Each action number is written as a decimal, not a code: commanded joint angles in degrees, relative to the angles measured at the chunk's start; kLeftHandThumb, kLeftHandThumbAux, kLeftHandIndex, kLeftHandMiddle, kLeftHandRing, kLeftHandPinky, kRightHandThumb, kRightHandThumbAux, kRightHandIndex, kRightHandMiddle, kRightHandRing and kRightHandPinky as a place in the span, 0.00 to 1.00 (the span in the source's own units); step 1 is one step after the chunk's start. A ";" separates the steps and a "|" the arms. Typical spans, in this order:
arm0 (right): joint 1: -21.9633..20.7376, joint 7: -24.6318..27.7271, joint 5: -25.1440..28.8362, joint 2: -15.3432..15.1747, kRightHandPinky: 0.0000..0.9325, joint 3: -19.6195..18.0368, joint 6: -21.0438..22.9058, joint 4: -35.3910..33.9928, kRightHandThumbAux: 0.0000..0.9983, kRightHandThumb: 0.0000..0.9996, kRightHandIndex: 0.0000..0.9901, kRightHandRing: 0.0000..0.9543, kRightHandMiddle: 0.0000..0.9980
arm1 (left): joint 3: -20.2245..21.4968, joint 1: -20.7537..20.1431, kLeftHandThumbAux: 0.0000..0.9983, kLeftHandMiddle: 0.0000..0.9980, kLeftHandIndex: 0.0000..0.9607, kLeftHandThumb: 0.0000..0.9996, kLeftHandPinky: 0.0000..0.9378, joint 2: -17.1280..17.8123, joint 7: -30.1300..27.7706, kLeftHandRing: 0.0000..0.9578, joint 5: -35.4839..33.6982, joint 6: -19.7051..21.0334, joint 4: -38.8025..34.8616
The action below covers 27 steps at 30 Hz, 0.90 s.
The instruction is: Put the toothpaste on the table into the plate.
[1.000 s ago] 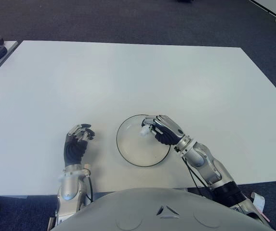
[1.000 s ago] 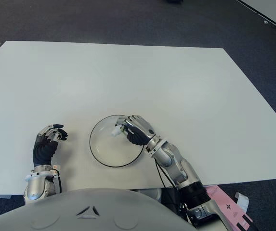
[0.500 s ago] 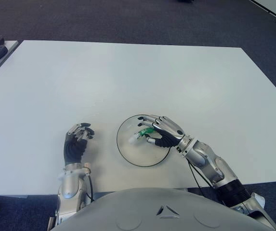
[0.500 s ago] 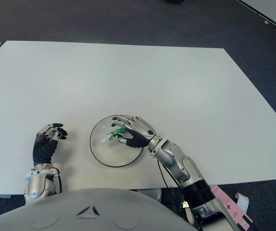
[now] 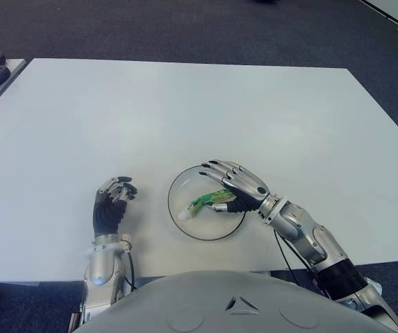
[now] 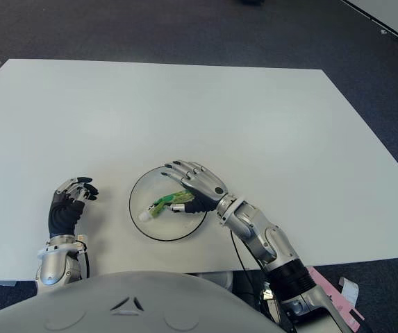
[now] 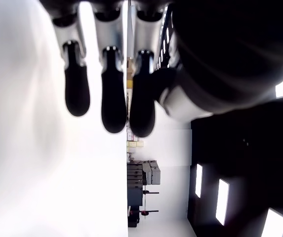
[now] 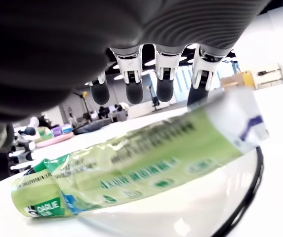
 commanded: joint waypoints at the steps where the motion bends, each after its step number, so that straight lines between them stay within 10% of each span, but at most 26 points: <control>1: 0.64 0.13 0.04 -0.41 0.00 -0.19 1.13 -0.62 0.16 0.32 0.00 0.00 0.00 | 0.11 -0.25 0.72 0.57 0.45 0.70 0.55 0.04 -0.16 0.57 -0.32 0.60 0.68; 15: 0.37 -0.51 8.00 0.24 0.00 -1.53 -0.28 1.41 0.14 0.29 0.00 0.00 0.00 | 0.12 -0.79 0.72 0.58 0.45 0.70 0.55 0.46 -0.76 0.58 -0.85 0.72 1.10; 22: 4.46 8.22 35.72 0.28 0.00 -8.69 2.07 -4.14 0.24 0.19 0.00 0.00 0.00 | 0.18 -1.26 0.72 0.58 0.45 0.70 0.55 0.60 -0.97 0.58 -1.25 -0.98 2.11; 27: 4.98 7.73 44.60 4.84 0.02 -10.93 3.74 -2.49 0.33 0.12 0.00 0.00 0.00 | 0.46 -1.89 0.72 0.58 0.45 0.70 0.56 1.09 -1.43 0.58 -1.55 -1.65 3.17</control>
